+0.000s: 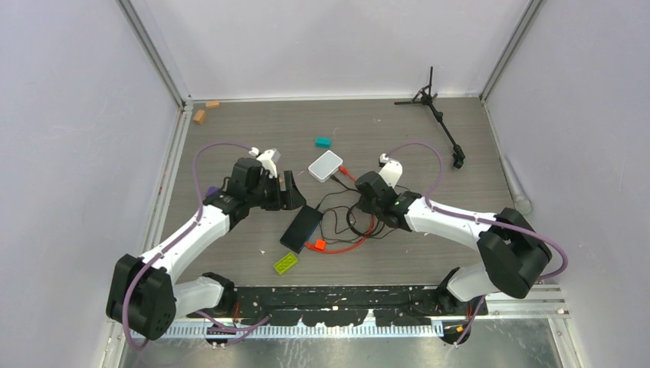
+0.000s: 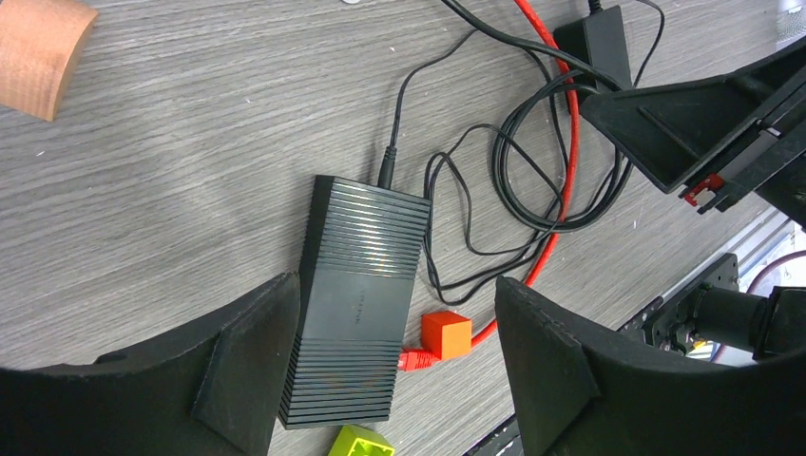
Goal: Insert the plug into the switch port
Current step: Pick up the connector from the center of the board.
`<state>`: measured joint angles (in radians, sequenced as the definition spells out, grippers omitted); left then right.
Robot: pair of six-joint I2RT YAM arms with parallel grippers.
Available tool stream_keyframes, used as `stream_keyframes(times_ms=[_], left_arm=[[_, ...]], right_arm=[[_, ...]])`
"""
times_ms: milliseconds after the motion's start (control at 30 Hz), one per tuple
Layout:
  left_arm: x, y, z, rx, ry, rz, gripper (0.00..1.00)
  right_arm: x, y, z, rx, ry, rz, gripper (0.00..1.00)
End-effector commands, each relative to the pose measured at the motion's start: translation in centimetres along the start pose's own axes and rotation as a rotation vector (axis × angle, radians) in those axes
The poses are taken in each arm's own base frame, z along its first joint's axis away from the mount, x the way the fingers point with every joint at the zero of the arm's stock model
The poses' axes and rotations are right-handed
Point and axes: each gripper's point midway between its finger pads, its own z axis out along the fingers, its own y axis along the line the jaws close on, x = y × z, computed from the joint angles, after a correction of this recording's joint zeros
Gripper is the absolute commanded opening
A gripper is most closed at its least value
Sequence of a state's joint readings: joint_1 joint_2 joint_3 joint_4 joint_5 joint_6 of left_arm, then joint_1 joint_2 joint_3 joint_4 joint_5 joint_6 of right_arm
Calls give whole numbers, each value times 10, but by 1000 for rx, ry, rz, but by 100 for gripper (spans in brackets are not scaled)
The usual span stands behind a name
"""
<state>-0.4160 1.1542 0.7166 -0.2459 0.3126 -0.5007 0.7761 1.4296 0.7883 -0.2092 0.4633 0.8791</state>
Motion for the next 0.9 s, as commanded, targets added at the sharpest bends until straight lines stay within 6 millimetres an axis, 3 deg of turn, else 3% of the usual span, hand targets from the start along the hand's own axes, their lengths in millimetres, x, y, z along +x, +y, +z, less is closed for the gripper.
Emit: stream_keyframes(times_ms=[0,267,467,733,867], left_arm=[[2,1,3,-4,15,-17,76],[4,0,8,9,24,-36,76],[8,0,8,12,33,-40,76],[10,1,8,13,39,-40,76],[10,0,6,14,39,-31,76]], right_arm=[[-6,-9,6,31,-60,52,33],[-28,-47,18,128,-80,55,27],[-41,-54,21,129,-79,68,30],[-28,-37,30,50,10,63,32],[-26,-30,22,9,44,63,43]])
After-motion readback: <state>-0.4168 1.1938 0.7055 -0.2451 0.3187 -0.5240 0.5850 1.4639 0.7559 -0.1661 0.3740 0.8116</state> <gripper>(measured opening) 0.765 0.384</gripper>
